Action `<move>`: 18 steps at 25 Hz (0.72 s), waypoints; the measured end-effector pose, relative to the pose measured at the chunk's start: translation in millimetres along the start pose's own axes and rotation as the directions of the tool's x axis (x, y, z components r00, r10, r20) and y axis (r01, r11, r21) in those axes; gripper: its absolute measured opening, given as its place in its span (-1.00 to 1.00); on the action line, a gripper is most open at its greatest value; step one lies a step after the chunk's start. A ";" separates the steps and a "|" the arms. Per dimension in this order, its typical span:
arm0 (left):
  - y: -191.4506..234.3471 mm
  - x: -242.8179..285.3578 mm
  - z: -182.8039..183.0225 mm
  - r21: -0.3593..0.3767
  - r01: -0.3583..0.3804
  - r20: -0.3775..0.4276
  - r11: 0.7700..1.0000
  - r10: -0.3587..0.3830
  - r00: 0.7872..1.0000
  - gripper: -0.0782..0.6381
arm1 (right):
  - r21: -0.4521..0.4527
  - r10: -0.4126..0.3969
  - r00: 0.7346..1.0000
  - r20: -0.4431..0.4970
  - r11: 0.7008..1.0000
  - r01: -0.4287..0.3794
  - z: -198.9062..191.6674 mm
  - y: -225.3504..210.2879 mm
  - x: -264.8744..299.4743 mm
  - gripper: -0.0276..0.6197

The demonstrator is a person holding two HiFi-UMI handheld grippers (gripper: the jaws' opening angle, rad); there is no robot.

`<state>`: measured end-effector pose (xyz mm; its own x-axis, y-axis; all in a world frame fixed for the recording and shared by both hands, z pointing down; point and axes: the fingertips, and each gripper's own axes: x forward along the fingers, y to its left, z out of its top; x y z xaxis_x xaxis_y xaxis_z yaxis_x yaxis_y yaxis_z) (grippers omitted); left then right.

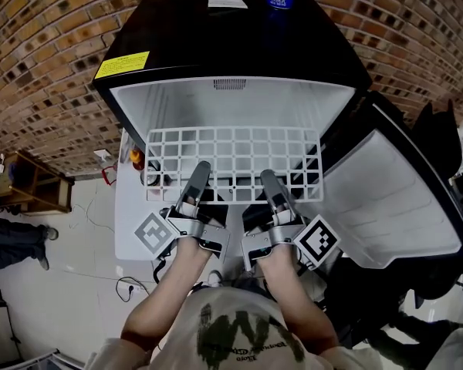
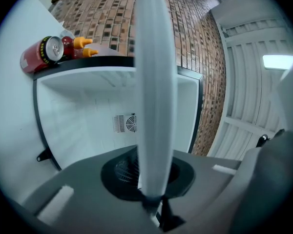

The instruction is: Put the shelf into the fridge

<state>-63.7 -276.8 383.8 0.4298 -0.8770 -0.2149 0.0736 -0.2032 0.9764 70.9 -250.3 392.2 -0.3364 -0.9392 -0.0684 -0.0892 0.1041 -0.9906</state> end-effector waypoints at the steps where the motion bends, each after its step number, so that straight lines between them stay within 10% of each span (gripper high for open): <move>1: -0.4 0.2 0.4 0.002 -0.002 -0.001 1.000 0.002 1.000 -0.76 | 0.001 0.003 1.000 -0.002 1.000 -0.003 -0.3 0.9 0.8 -0.82; 18: -1.1 0.5 2.0 0.003 0.005 0.009 1.000 -0.005 1.000 -0.76 | 0.034 0.007 1.000 -0.009 0.999 -0.007 -1.5 0.9 3.3 -0.83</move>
<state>-65.4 -277.8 382.7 0.4209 -0.8800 -0.2201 0.0729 -0.2091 0.9752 68.3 -252.8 391.3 -0.3450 -0.9356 -0.0746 -0.0552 0.0996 -0.9935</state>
